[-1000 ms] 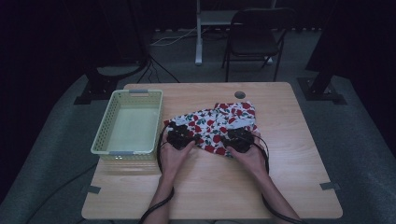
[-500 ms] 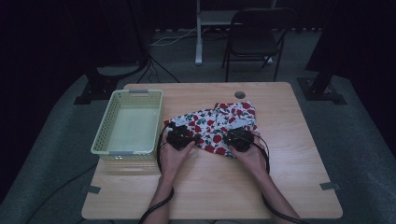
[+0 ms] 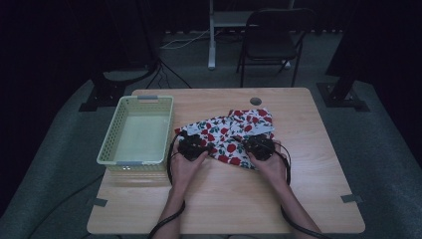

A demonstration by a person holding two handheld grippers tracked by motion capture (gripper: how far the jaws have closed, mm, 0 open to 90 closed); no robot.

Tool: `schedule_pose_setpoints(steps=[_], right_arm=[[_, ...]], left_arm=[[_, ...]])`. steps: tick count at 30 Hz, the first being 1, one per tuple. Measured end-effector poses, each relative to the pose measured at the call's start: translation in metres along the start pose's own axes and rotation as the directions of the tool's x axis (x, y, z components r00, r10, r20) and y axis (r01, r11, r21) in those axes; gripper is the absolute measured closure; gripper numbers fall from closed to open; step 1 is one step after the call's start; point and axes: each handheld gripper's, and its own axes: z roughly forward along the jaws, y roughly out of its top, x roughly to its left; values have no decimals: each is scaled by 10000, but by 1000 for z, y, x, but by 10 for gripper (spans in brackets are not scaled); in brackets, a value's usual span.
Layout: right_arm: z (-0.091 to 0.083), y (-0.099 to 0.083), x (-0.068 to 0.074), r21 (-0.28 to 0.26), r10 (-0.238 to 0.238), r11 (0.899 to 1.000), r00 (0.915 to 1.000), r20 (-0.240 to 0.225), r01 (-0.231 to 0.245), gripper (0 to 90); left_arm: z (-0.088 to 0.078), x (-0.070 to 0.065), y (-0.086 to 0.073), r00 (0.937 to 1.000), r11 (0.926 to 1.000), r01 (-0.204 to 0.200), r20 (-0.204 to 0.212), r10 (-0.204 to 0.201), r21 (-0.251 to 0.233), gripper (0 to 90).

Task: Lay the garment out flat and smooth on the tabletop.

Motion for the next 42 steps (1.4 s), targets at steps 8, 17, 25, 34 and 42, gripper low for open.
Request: schedule_pose_setpoints(steps=[8, 17, 25, 34, 42], right_arm=[[-7, -1, -7, -273, 367, 9990, 9993, -27, -367, 889], [-18, 1, -18, -682, 725, 9951, 9974, 8, -723, 889], [-27, 1, -28, -863, 939, 9920, 9955, 141, -924, 888], [-35, -2, -38, -914, 1148, 9896, 9925, 419, -1106, 887], [-39, -7, -47, -795, 1146, 9910, 9894, 894, -1077, 886]], left_arm=[[0, 0, 0, 10000, 10000, -50, -29, 50, -5, 434], [0, -1, 0, 9999, 9999, -105, -76, 105, -6, 431], [0, -2, -1, 9998, 9999, -138, -107, 138, -13, 430], [1, -3, -1, 9997, 9999, -165, -154, 164, -11, 427], [1, -3, -1, 9997, 9998, -174, -163, 173, -13, 426]])
